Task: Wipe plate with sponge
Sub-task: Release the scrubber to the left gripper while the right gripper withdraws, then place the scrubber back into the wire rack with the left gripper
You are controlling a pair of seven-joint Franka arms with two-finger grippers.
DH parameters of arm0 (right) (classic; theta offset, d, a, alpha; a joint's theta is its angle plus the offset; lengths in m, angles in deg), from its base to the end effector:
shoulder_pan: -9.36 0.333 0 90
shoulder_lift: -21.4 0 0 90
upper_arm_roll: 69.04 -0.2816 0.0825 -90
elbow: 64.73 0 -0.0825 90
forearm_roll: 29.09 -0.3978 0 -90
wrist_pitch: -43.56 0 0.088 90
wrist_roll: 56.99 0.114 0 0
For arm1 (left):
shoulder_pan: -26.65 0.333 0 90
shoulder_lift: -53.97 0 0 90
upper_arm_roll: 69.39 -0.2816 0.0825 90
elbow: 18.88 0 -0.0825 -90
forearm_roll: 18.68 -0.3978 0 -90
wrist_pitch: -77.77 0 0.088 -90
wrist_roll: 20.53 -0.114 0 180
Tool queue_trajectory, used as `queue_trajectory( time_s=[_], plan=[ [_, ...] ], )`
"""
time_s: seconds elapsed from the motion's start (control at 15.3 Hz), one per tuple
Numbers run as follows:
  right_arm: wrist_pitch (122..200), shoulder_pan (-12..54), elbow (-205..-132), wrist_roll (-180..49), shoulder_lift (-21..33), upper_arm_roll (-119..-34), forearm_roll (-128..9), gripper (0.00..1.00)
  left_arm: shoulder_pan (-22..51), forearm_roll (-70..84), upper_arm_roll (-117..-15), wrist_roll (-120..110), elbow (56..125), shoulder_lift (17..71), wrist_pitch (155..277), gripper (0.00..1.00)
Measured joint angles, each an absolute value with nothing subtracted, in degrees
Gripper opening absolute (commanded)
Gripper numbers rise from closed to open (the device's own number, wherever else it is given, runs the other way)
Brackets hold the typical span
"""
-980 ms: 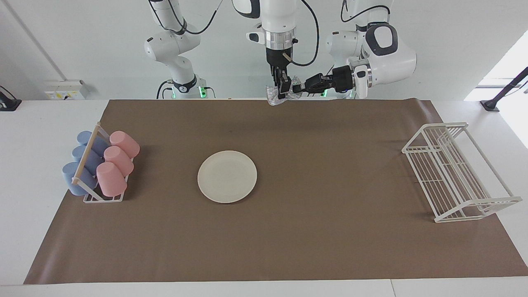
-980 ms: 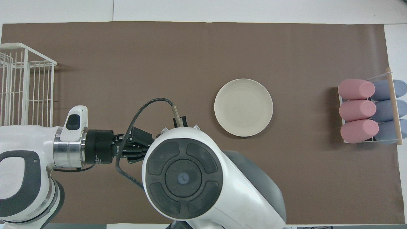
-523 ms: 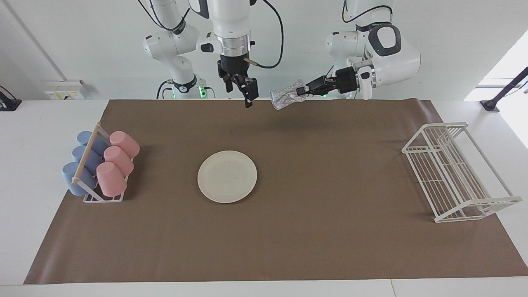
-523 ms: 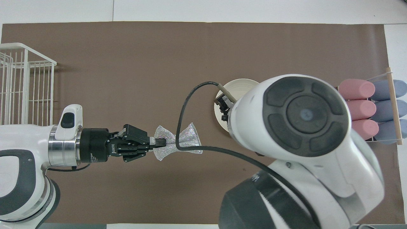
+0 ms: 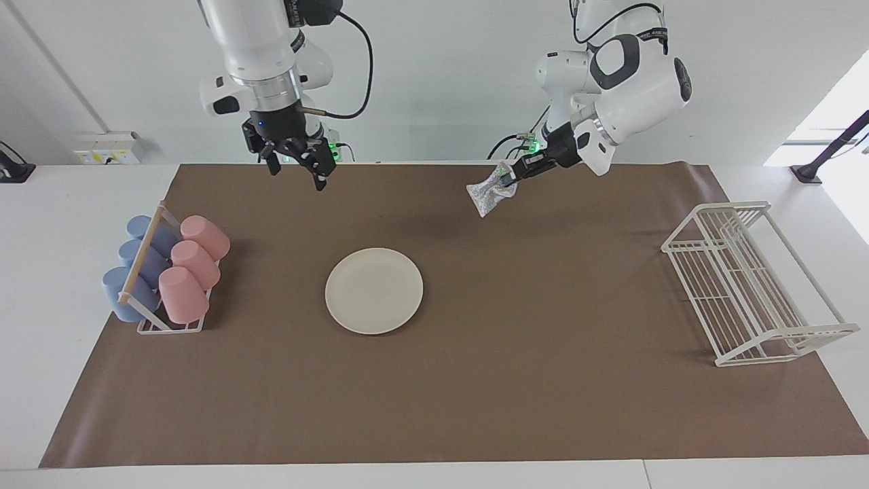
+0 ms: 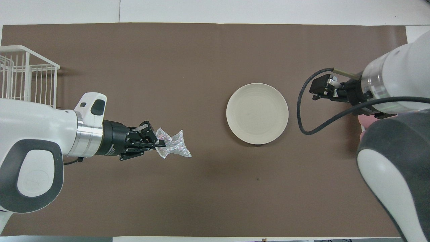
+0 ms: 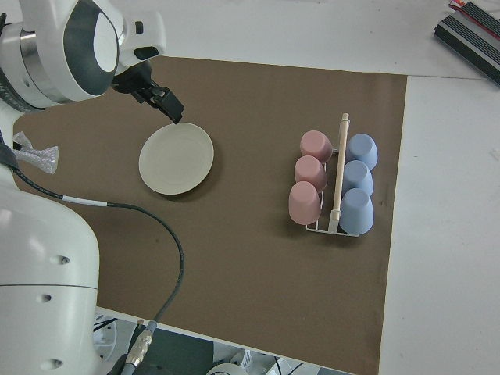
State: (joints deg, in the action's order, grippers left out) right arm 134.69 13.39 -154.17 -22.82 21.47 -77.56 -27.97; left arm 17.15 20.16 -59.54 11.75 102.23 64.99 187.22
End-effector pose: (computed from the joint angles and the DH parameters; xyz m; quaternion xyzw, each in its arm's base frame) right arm 0.5573 0.1219 0.5903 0.9821 -0.1875 0.0180 0.0030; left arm 0.4756 -0.2219 0.4642 0.9290 0.2205 -0.1333 0.2658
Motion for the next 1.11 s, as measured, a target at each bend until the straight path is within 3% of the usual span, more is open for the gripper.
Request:
queue_trajectory(
  time_s=[0.26, 0.59, 0.78, 1.11],
  plan=[
    [133.8, 8.1, -154.2, -34.7, 21.5, -77.5, -28.0, 1.00, 15.5, 2.0, -58.6, 16.1, 97.4, 61.6, 181.9, 0.00],
    [133.4, 1.7, -155.4, -49.1, 21.5, -76.6, -28.0, 1.00, 12.6, -21.2, -58.5, 19.5, 86.5, 53.8, 164.4, 0.00],
    [133.4, 5.7, -155.7, -52.2, 21.5, -70.2, -28.3, 1.00, 11.0, -35.1, -58.5, 21.1, 82.8, 51.2, 155.3, 0.00],
    [133.2, 6.1, -155.7, -56.5, 21.5, -67.1, -28.8, 1.00, 9.1, -54.3, -58.5, 22.0, 81.7, 47.6, 148.6, 0.00]
  ],
)
